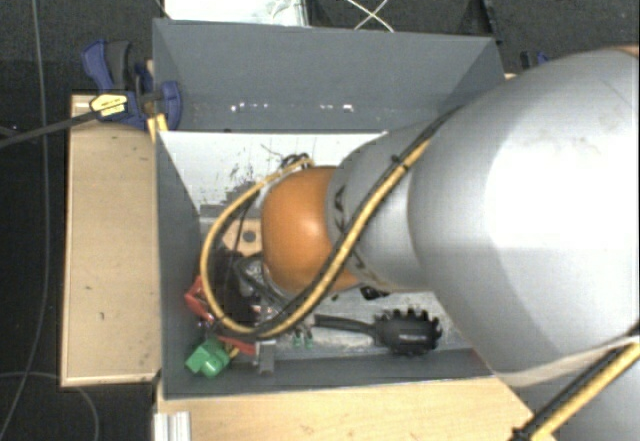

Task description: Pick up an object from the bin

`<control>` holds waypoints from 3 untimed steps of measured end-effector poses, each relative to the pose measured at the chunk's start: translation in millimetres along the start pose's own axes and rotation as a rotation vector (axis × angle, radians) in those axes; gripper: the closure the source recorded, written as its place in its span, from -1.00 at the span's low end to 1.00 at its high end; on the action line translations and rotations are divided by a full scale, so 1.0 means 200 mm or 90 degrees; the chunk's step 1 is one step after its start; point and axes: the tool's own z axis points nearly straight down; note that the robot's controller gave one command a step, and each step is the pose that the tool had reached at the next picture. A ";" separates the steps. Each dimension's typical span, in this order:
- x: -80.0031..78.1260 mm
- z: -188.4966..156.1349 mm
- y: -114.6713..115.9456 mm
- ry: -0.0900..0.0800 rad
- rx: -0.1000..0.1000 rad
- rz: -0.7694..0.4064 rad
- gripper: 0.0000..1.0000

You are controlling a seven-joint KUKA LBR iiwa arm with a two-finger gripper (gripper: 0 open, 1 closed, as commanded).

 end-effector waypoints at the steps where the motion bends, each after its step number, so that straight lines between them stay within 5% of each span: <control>1: -0.25 -0.01 -0.04 0.000 -0.003 0.239 1.00; 3: -0.25 -0.01 -0.04 0.000 -0.002 0.238 1.00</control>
Offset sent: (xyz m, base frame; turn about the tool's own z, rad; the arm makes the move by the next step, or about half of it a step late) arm 0.0000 0.0000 0.0000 0.0000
